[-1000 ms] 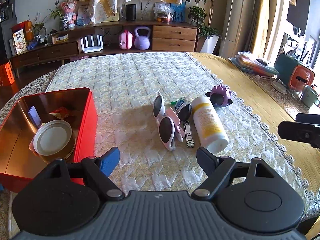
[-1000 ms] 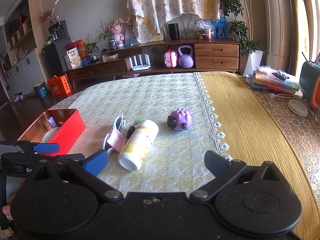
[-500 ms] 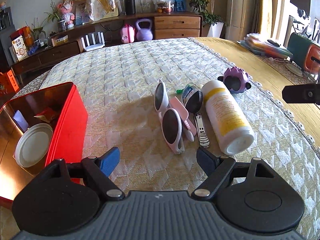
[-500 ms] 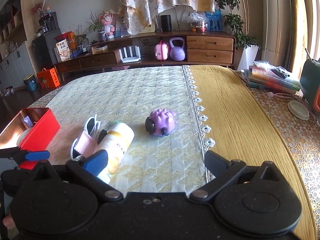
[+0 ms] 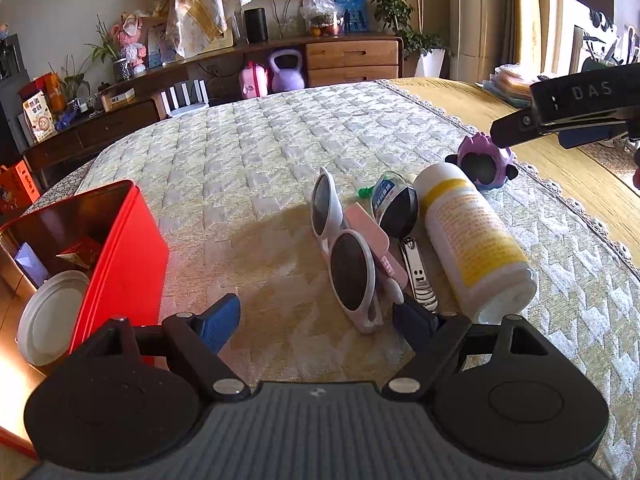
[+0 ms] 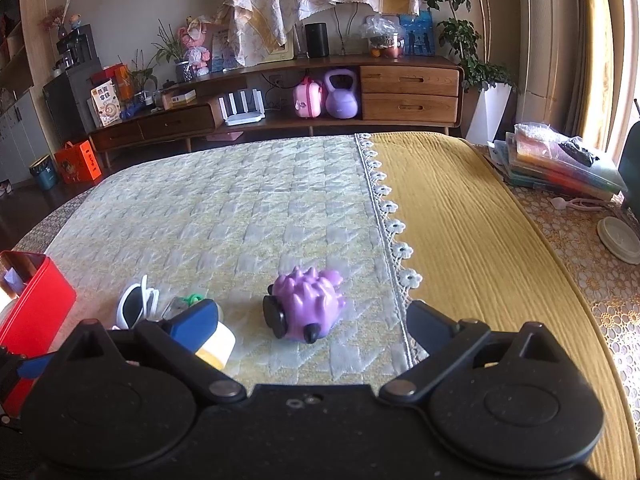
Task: Organize rigid objects
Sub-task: 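Grasp the purple hedgehog toy with the right gripper while the left grasps the white sunglasses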
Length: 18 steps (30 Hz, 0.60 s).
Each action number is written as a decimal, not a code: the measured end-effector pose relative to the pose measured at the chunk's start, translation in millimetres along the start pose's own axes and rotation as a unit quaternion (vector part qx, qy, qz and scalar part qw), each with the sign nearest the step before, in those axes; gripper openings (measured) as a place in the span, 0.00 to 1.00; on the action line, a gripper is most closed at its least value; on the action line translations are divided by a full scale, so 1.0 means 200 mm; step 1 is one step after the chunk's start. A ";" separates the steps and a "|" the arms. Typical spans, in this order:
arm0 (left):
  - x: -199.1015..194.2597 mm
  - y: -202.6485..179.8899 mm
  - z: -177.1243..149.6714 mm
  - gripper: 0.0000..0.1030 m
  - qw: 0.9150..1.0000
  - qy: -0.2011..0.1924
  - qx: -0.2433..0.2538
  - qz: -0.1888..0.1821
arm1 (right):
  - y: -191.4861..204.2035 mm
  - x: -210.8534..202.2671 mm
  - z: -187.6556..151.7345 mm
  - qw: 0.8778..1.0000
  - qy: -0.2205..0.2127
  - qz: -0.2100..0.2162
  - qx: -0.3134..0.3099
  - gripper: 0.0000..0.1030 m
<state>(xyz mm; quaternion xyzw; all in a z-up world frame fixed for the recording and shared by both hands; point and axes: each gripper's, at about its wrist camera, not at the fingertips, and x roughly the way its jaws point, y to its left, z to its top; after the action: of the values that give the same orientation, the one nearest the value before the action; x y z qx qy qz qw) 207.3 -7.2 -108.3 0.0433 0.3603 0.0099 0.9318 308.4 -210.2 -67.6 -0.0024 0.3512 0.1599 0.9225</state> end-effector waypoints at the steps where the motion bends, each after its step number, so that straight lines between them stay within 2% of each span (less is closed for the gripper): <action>1: 0.01 0.00 0.00 0.81 1.000 -0.002 0.003 -0.001 | 0.00 0.02 0.00 1.000 0.002 0.000 0.001 0.97; 7: 0.05 0.01 0.02 0.75 1.000 -0.009 0.000 -0.012 | -0.01 0.11 0.01 1.000 0.011 -0.001 0.008 0.94; 12: 0.07 0.02 0.04 0.59 0.999 -0.014 -0.007 -0.030 | 0.00 0.16 0.00 1.000 0.012 -0.001 0.007 0.90; 17: 0.07 0.00 0.05 0.34 0.999 -0.021 0.006 -0.036 | 0.00 0.20 0.01 1.000 0.019 -0.002 0.007 0.86; 18: 0.07 -0.01 0.05 0.33 0.999 -0.022 0.007 -0.036 | 0.00 0.21 0.01 1.000 0.021 -0.002 0.008 0.85</action>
<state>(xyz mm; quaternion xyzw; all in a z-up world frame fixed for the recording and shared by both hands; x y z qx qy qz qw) 223.6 -8.9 -111.0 0.0372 0.3410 -0.0268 0.9389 339.3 -197.0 -94.5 0.0010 0.3720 0.1549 0.9152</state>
